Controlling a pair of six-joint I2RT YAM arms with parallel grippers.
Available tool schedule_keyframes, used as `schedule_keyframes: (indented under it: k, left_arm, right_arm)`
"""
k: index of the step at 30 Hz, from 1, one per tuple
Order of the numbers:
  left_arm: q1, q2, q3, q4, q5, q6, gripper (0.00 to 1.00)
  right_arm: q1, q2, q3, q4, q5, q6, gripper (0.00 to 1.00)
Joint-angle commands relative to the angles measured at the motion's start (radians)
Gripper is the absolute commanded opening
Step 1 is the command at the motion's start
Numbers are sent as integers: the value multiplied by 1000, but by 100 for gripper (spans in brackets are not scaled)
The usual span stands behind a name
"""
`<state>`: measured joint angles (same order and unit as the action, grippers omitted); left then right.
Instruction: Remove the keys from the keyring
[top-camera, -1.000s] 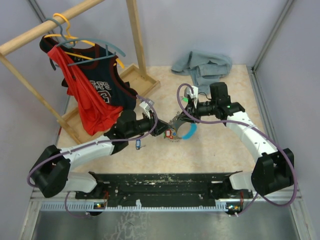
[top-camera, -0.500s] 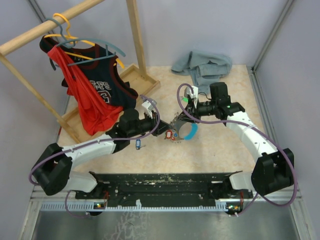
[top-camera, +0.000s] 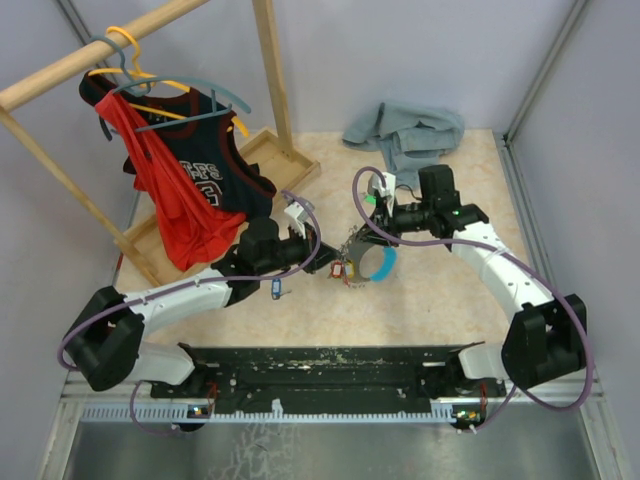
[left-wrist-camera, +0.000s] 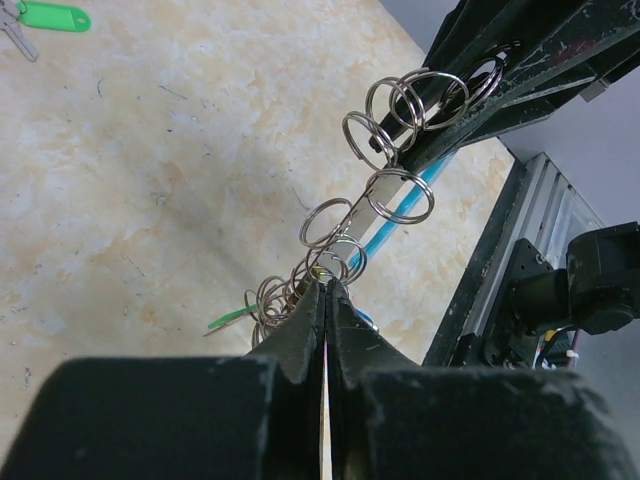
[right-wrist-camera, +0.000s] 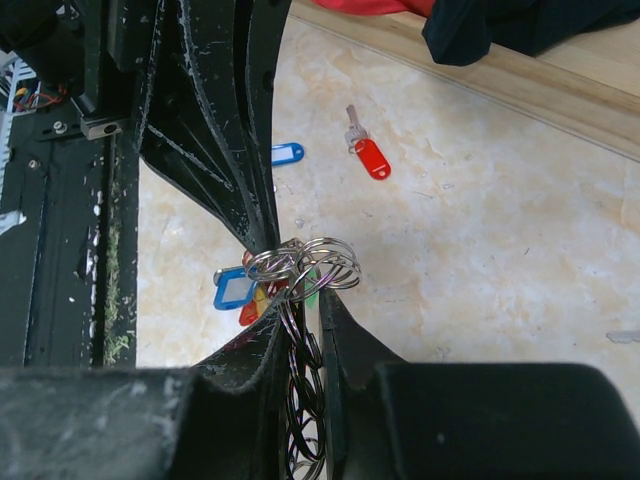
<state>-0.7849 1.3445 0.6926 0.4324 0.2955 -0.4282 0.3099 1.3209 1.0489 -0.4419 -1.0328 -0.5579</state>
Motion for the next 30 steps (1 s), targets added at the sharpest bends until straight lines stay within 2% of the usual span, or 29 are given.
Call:
schedule_keyframes:
  k: [1, 11, 30]
  left_arm:
    - [5, -23, 18, -5, 24, 16, 0]
    - [66, 58, 17, 32, 194, -46, 0]
    - [117, 185, 32, 62, 314, -104, 0]
  right_arm:
    - [-2, 7, 42, 24, -25, -32, 0]
    - [-2, 54, -33, 30, -51, -232, 0]
    - [4, 166, -71, 85, -42, -252, 0]
